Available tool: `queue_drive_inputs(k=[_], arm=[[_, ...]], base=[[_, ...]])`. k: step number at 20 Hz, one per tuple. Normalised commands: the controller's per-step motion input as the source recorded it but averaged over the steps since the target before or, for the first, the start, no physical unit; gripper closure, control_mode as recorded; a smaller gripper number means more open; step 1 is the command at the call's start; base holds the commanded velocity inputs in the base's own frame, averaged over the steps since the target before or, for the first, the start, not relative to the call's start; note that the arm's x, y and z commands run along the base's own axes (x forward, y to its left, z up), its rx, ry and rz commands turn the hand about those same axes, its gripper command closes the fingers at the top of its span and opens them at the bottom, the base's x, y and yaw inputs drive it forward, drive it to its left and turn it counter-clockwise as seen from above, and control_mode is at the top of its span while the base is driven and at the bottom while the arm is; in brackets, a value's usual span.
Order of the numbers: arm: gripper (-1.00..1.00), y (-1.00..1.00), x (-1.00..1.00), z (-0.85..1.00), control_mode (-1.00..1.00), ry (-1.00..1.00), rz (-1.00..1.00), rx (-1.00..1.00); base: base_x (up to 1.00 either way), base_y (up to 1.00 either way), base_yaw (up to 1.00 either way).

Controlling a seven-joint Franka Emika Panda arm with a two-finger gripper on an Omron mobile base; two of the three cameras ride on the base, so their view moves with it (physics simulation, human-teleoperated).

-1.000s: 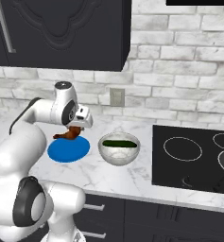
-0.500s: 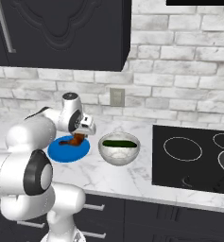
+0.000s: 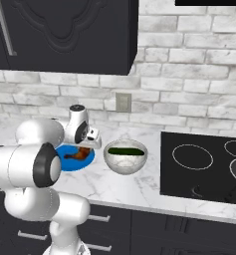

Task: Place the chicken drumstick on the plate and place the cucumber on the same plate.

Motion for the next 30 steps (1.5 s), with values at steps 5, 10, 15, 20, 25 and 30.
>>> queue_drive_inputs(k=[5, 10, 15, 20, 25, 30], arm=[[1.00, 0.02, 0.11, -0.27, -1.00, 0.03, 0.00, 0.00], [1.00, 0.01, 0.06, -0.16, -1.00, 0.03, 0.00, 0.00], [1.00, 0.02, 0.13, -0.19, -1.00, 0.00, 0.00, 0.00], [1.00, 0.01, 0.04, -0.12, -1.00, 0.01, 0.00, 0.00], [-1.00, 0.00, 0.00, 0.00, -1.00, 0.01, 0.00, 0.00], [-1.00, 0.00, 0.00, 0.00, -1.00, 0.00, 0.00, 0.00]], base=[[0.00, 0.00, 0.00], [0.00, 0.00, 0.00], [0.00, 0.00, 0.00], [0.00, 0.00, 0.00], [0.00, 0.00, 0.00], [0.00, 0.00, 0.00]])
